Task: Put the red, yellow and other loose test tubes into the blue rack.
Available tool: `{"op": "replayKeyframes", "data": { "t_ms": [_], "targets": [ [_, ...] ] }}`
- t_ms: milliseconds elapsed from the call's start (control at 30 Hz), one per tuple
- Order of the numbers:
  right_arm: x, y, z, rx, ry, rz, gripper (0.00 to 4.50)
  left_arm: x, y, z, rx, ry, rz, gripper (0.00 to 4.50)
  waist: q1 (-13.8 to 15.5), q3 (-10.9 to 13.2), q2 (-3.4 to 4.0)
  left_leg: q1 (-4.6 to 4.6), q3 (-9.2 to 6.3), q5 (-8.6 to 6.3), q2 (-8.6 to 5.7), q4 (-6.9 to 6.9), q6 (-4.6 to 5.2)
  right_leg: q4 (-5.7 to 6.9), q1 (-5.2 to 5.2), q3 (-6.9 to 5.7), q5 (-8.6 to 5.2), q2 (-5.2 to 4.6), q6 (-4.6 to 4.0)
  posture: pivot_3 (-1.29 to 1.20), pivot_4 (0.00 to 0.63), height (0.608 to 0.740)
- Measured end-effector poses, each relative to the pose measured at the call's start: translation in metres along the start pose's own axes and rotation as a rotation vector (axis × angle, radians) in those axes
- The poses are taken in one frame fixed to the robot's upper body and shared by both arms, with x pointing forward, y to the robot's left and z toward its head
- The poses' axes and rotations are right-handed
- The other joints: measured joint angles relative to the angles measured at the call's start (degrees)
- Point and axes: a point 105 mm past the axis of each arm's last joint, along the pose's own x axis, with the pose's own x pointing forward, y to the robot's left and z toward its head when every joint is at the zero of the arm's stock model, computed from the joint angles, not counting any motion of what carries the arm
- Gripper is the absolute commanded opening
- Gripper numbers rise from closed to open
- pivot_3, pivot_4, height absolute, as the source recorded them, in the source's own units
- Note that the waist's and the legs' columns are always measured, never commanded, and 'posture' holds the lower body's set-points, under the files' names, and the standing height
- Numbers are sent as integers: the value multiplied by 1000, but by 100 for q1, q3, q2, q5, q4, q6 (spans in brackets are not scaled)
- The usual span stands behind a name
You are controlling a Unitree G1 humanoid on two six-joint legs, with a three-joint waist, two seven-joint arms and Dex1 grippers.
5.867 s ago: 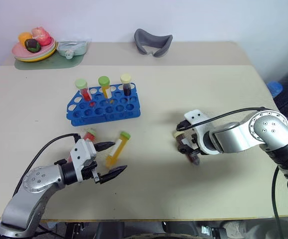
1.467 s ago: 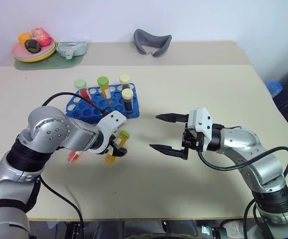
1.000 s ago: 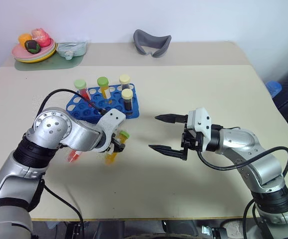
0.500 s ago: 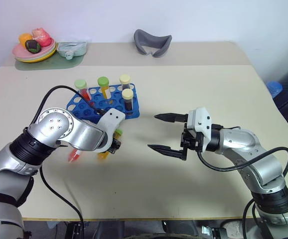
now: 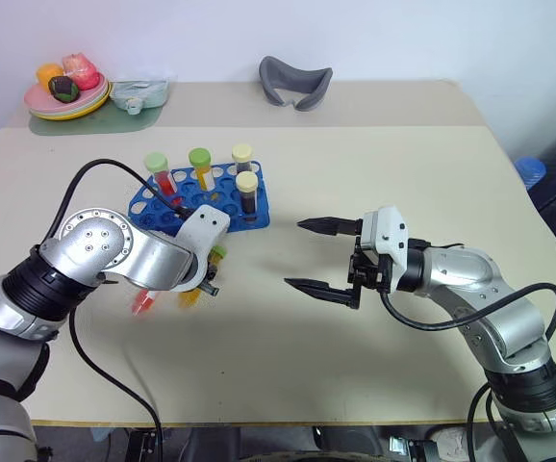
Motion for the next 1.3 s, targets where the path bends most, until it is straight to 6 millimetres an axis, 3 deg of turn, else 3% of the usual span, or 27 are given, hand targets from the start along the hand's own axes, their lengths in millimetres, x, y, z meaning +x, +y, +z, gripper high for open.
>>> {"op": "replayKeyframes", "data": {
  "t_ms": [267, 400, 500, 700, 833, 900, 1000, 1300],
  "targets": [
    [3, 3, 0, 5, -5, 15, 4500, 0, 0, 0, 5, -4, -6, 763, -1, 0, 0, 0, 0, 0, 0, -1, 0, -1, 0, 0, 0, 0, 0, 0, 150, 740],
    [4, 3, 0, 6, -5, 18, 4500, -6, -4, 9, 53, -91, -29, 763, -7, 0, 0, -2, 1, 0, 0, -2, 0, -4, -2, -1, 0, 0, 0, 0, 150, 740],
    [4, 3, 0, 5, -5, 17, 4500, -23, -5, 19, 80, -277, -65, 763, -29, 1, 1, -2, 6, 1, 1, -10, -2, -8, -8, 2, 0, 1, 0, 0, 150, 740],
    [1, 0, 1, 1, -2, -3, 4500, -48, 19, 16, 57, -700, -43, 763, 16, 1, 7, -3, 13, 3, 2, -16, -6, -19, -3, 1, 0, -2, -2, 0, 150, 740],
    [1, -1, 1, 3, -9, -12, 4500, -66, 35, 27, -137, -1015, -81, 763, 129, 0, 2, -5, 14, -21, 0, -5, 37, -32, 8, -1, 1, -5, -1, 0, 150, 740],
    [3, -1, 2, 9, -25, -22, 4500, -72, 54, 39, -217, -1169, 8, 763, 174, -1, 2, -4, 12, -24, -1, -5, 41, -34, 12, -2, 1, -5, 0, 0, 150, 740],
    [9, 0, 4, 23, -47, -23, 4500, -68, 65, 55, -211, -1300, 133, 763, 162, -4, -7, -6, 12, -26, -2, -5, 45, -39, 12, -2, 2, -5, 1, 0, 150, 740],
    [14, -4, 3, 43, -55, -55, 4500, -22, 42, 65, -156, -1389, 185, 763, 124, -5, -6, -6, 11, -30, 0, -5, 52, -31, 5, -3, 2, -3, 2, 0, 150, 740]
  ]
}}
